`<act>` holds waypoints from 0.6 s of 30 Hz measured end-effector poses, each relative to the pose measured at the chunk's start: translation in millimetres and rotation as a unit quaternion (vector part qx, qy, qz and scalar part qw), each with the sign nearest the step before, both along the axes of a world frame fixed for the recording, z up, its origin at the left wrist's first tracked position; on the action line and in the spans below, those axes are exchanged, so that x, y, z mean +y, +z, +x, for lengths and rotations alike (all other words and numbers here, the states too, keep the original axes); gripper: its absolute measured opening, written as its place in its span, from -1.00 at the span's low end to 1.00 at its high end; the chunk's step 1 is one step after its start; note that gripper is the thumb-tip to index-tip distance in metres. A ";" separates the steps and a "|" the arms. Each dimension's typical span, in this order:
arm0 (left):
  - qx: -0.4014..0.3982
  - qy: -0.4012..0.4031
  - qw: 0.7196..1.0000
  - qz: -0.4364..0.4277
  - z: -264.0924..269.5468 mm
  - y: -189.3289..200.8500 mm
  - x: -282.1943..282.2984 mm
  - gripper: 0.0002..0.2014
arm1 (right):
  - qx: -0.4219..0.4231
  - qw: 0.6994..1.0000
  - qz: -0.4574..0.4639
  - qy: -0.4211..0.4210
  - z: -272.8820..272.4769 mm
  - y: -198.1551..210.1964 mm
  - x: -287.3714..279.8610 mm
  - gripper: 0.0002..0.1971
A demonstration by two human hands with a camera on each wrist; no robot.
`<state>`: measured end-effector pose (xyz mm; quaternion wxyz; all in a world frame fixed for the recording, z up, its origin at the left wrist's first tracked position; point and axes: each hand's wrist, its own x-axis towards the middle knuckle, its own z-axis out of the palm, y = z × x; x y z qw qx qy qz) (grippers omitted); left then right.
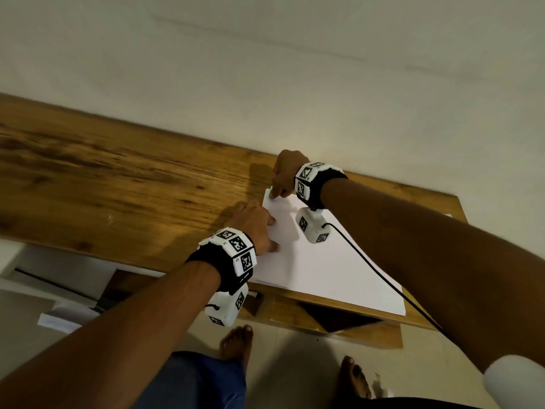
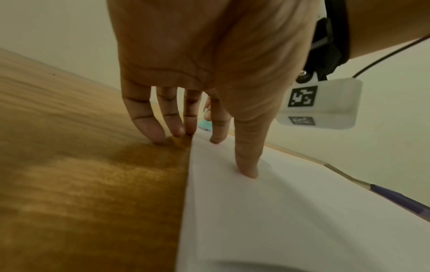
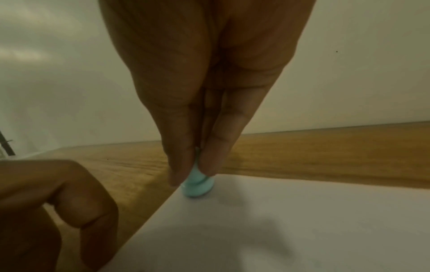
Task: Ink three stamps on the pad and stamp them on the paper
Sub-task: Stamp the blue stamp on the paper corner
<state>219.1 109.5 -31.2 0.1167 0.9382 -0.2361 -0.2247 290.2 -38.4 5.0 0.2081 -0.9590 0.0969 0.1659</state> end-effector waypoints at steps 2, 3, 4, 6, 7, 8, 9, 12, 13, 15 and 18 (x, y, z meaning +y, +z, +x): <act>0.005 0.005 1.000 0.001 1.3 0.5 0.4 -0.25 | 0.006 1.000 0.012 -0.009 1.4 -1.5 -1.7 -0.71; 0.009 0.009 1.000 0.001 2.8 1.5 -0.3 -0.25 | 0.006 1.000 0.022 -0.014 1.7 -2.2 -3.1 -0.69; 0.016 0.011 1.000 0.002 3.5 2.5 -0.5 -0.25 | 0.005 0.999 0.032 -0.019 -0.3 -3.4 -3.8 -0.68; 0.018 0.010 1.000 0.005 5.3 6.6 -2.7 -0.25 | -0.007 0.999 0.036 -0.028 -4.3 -5.7 -5.0 -0.66; 0.019 0.011 1.000 0.006 4.2 8.1 -3.3 -0.25 | -0.012 0.999 0.031 -0.029 -7.2 -6.6 -3.4 -0.67; 0.016 0.010 1.000 0.009 3.0 10.0 -5.0 -0.25 | -0.023 0.999 0.023 -0.031 -11.4 -5.7 -2.2 -0.68; 0.010 0.011 1.000 0.011 2.4 10.3 -5.6 -0.24 | -0.034 0.999 0.017 -0.032 -13.2 -4.8 0.1 -0.69; 0.010 0.022 1.000 0.017 -0.7 7.0 -5.8 -0.24 | -0.043 0.997 0.032 -0.050 -18.9 -5.8 1.1 -0.70; 0.006 0.021 1.000 0.017 -1.2 7.9 -5.9 -0.24 | -0.044 0.996 0.046 -0.059 -21.0 -7.1 -1.0 -0.69; 0.001 0.016 1.000 0.020 -2.7 9.1 -6.5 -0.25 | -0.067 0.987 0.101 -0.101 -26.9 -11.1 -8.5 -0.73; -0.008 0.019 0.999 0.027 -2.5 9.7 -7.6 -0.26 | -0.148 0.943 0.203 -0.217 -37.0 -12.5 -27.8 -0.80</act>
